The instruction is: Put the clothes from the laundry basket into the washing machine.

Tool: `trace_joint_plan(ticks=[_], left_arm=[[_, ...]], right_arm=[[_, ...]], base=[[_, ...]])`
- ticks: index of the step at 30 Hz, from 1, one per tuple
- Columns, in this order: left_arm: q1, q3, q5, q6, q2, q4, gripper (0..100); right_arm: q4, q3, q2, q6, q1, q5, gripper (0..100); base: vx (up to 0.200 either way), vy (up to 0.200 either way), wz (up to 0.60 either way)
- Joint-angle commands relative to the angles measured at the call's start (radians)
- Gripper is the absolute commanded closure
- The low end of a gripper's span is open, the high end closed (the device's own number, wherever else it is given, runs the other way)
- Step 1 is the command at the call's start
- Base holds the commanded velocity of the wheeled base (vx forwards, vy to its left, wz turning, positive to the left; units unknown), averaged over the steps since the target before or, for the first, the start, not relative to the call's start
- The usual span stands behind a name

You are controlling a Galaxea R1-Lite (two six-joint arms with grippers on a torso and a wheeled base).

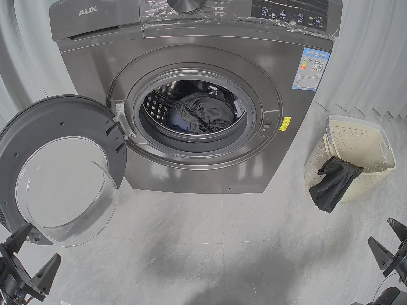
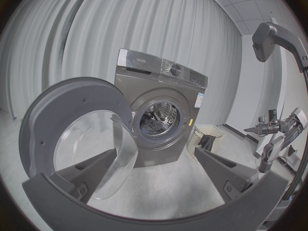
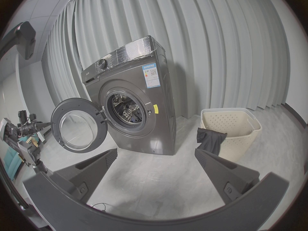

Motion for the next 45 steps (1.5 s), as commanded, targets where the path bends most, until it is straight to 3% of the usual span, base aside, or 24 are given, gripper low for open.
trace_joint_plan(ticks=[1, 7, 12, 19, 26, 28, 30, 35, 37, 38, 41, 45], left_arm=[[0.116, 0.017, -0.048, 0.015, -0.164, 0.056, 0], [0.175, 0.017, -0.109, 0.011, -0.271, 0.191, 0], [0.223, 0.017, -0.114, 0.005, -0.333, 0.277, 0], [0.234, 0.017, -0.088, 0.015, -0.334, 0.315, 0], [0.327, 0.017, -0.075, 0.025, -0.329, 0.32, 0], [0.366, 0.017, -0.035, 0.031, -0.329, 0.358, 0], [0.387, 0.017, -0.005, 0.049, -0.329, 0.426, 0], [0.39, 0.017, 0.026, 0.063, -0.329, 0.424, 0], [0.424, 0.017, 0.017, 0.066, -0.34, 0.424, 0], [0.499, 0.017, -0.034, 0.071, -0.405, 0.426, 0], [0.473, 0.017, -0.147, 0.074, -0.414, 0.438, 0], [0.475, 0.016, -0.16, 0.081, -0.415, 0.464, 0]], right_arm=[[0.115, 0.016, -0.197, -0.006, -0.038, 0.001, 0], [0.19, 0.016, -0.254, -0.006, -0.06, 0.001, 0], [0.204, 0.016, -0.294, -0.009, -0.098, 0.003, 0], [0.277, 0.016, -0.369, -0.012, -0.153, 0.0, 0], [0.337, 0.017, -0.409, -0.027, -0.213, 0.004, 0], [0.421, 0.006, -0.475, -0.056, -0.265, 0.013, 0], [0.455, 0.013, -0.49, -0.098, -0.267, 0.001, 0], [0.457, 0.011, -0.49, -0.104, -0.265, 0.0, 0], [0.455, 0.011, -0.49, -0.104, -0.265, 0.009, 0], [0.452, 0.014, -0.49, -0.104, -0.265, 0.012, 0], [0.454, 0.013, -0.49, -0.107, -0.265, 0.015, 0], [0.455, 0.011, -0.49, -0.11, -0.265, 0.016, 0]], base=[[0.0, -0.2, 0.0], [0.0, -0.067, 0.0], [0.0, 0.0, 0.0], [0.0, -0.2, 0.0], [0.0, -0.143, 0.0], [0.0, 0.0, 0.0], [0.0, 0.0, 0.0], [0.0, 0.0, 0.0], [0.0, 0.0, 0.0], [0.0, 0.0, 0.0], [0.0, 0.0, 0.0], [0.0, 0.0, 0.0]])
